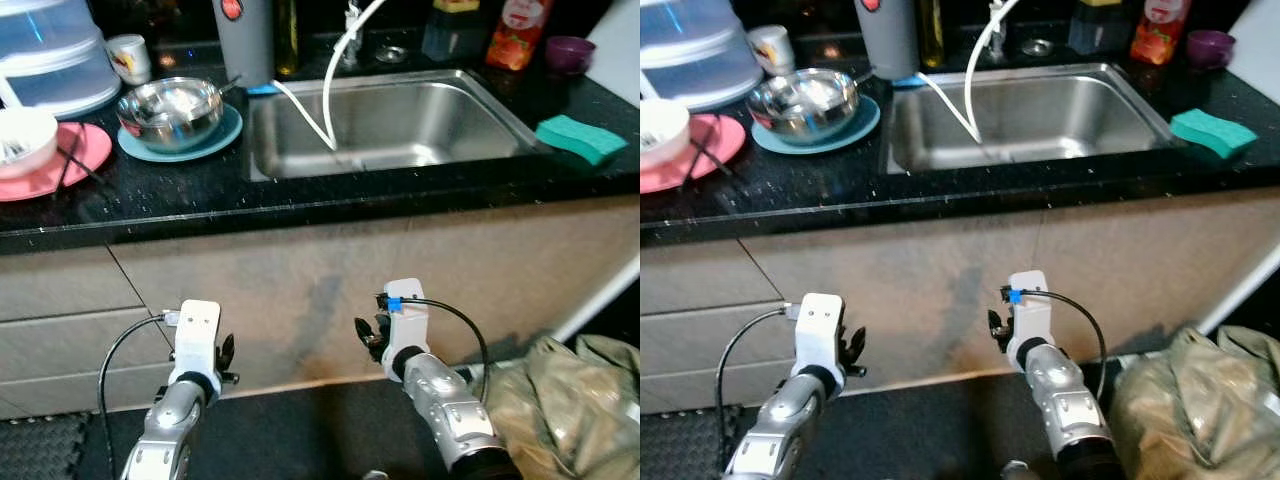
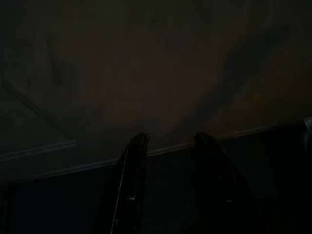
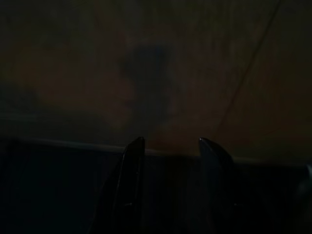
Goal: Kitchen organization
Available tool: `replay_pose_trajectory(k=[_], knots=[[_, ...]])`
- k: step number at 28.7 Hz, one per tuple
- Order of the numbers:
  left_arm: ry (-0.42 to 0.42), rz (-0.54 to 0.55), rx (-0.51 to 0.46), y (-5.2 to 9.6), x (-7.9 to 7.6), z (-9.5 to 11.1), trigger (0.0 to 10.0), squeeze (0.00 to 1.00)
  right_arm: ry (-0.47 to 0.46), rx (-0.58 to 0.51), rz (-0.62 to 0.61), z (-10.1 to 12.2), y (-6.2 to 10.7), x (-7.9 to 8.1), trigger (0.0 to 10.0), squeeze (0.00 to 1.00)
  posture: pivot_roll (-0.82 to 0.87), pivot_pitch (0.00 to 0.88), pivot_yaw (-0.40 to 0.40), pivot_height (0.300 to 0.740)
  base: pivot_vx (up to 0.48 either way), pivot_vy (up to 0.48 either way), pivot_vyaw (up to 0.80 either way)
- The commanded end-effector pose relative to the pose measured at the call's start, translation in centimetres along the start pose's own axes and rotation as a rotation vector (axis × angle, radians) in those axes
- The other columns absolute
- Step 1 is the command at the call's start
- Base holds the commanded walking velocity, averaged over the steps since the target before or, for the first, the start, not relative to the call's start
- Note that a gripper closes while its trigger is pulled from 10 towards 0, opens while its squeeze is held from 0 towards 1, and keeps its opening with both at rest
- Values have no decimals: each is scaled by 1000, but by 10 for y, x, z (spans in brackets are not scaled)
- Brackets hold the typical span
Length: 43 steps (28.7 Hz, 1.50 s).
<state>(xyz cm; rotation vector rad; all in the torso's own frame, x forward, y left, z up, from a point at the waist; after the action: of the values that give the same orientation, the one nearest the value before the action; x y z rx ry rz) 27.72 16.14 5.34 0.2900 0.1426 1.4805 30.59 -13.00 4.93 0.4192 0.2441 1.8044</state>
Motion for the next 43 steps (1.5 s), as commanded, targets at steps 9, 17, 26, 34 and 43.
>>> replay_pose_trajectory(k=[9,17,26,34,43], knots=[[1,10,36,1,3,-6,10000,0,-4,16,16,-2,-1,4,10000,0,21,133,-27,740,0,0,0],[-13,6,33,0,2,-4,10000,0,-1,18,21,0,-2,4,10000,0,22,133,-29,740,0,0,0],[-24,-21,30,-1,0,-3,10000,0,-2,15,18,0,-2,4,10000,0,22,134,-29,740,0,0,0],[-19,7,-106,0,4,20,10000,0,-60,-126,33,19,1,7,10000,0,20,135,-26,740,0,0,0],[-35,-26,-156,4,3,31,10000,0,-26,-102,98,25,2,10,10000,0,20,134,-25,740,0,0,0]])
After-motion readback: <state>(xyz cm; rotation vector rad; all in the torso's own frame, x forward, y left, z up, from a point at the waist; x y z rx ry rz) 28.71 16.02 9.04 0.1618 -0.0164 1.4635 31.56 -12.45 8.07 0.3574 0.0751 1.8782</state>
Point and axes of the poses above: a point about 5 cm out from each wrist's last joint towards the gripper, its own y axis pointing back from the gripper into the wrist, its own z axis along the axis of the wrist's last joint, x = y × z, the point moved 1 cm from there along -y, pointing out of the wrist towards the gripper, and after that the axes turned 4 degrees about -y, right-handed, at the moved point
